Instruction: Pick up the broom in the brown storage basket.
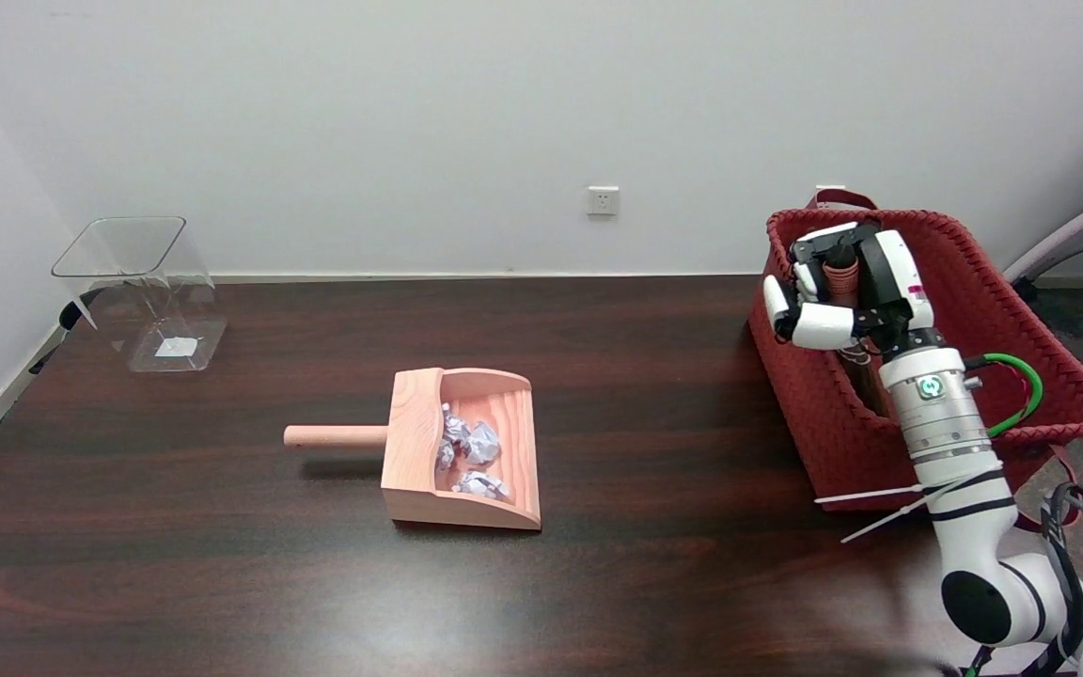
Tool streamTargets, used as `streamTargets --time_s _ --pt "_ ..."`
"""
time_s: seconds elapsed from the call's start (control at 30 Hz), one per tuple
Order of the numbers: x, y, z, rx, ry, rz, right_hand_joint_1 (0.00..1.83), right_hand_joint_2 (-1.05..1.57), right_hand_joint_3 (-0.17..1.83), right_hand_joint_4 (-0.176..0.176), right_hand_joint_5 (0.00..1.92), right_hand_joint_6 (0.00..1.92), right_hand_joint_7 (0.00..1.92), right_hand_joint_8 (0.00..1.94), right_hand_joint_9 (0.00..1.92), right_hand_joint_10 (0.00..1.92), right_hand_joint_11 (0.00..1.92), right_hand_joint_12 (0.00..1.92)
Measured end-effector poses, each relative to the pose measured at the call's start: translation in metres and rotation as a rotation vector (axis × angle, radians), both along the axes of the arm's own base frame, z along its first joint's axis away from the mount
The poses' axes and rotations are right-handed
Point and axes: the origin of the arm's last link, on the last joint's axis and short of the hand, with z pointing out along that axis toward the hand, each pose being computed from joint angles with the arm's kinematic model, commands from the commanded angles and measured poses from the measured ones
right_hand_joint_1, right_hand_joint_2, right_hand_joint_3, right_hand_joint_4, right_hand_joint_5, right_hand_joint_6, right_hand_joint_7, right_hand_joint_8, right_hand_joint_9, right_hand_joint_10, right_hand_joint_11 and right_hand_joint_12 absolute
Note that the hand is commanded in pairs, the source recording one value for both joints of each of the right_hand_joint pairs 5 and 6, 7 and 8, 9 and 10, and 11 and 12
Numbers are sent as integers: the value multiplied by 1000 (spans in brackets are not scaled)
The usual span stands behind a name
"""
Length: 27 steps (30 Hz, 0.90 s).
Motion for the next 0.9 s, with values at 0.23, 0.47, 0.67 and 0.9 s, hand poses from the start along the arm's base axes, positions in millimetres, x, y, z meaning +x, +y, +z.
streamTargets --time_s 0.23,0.47,0.67,0.9 --pt "3 0 -2 2 -1 24 1406 1038 814 0 1920 1920 1920 1920 1920 1920 1767 1767" --pt "12 -1 -4 7 -2 60 1352 1201 711 0 1920 1920 1920 1920 1920 1920 1752 1752" --pt "22 -3 -3 5 -4 98 1322 1260 702 0 1920 1920 1920 1920 1920 1920 1750 1750" --pt "39 -6 -2 2 -6 149 1297 1310 689 0 1920 1920 1920 1920 1920 1920 1747 1747"
